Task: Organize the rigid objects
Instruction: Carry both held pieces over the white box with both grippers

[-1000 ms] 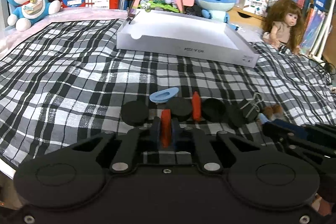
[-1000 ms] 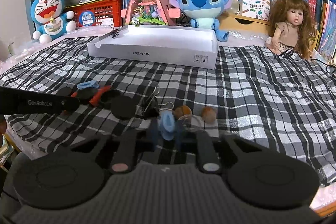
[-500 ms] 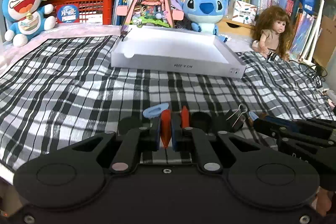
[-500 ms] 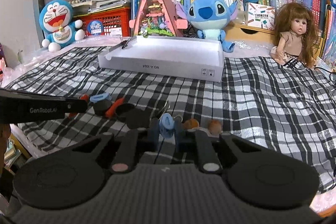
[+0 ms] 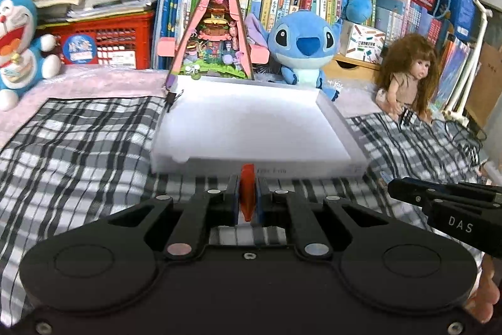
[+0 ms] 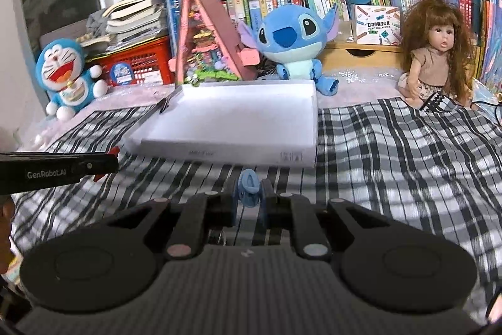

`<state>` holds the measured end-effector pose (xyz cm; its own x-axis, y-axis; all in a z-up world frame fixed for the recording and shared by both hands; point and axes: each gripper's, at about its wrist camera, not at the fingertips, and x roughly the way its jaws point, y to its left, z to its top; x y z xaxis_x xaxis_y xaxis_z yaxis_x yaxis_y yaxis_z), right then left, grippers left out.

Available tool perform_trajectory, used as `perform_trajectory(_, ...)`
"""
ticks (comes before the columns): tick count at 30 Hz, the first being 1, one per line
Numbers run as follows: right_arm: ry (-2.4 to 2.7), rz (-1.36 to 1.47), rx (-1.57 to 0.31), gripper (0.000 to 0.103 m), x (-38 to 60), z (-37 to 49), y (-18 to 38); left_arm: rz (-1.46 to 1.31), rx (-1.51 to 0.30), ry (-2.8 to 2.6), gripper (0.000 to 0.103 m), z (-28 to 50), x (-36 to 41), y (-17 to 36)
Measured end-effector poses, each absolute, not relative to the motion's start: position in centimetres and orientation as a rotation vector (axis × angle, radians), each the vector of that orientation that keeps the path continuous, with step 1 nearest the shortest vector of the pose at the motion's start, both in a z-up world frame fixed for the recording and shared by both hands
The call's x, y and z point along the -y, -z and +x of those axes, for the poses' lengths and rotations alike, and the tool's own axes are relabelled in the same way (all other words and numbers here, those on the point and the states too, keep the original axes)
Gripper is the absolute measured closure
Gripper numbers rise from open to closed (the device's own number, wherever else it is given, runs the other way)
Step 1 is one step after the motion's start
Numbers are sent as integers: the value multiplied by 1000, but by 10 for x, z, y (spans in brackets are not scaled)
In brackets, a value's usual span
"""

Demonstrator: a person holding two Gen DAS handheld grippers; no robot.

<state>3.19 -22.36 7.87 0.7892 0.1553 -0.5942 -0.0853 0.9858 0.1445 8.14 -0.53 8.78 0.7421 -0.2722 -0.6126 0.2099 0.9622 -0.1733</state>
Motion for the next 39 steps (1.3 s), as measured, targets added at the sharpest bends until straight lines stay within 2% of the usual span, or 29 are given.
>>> perform_trajectory(9, -136, 202, -753, 85, 238, 116, -88, -106, -735, 223, 94, 176, 16, -91)
perform_trajectory(16, -136, 206, -852, 85, 230, 169, -69, -114, -810, 199, 94, 223, 24, -60)
perform_trajectory(24, -100, 181, -931, 85, 218, 196, -42, -80, -842, 157, 94, 238, 30, -32)
perform_trajectory(39, -91, 157, -976, 85, 213, 204, -27, -42, -872, 143, 94, 241, 33, -16)
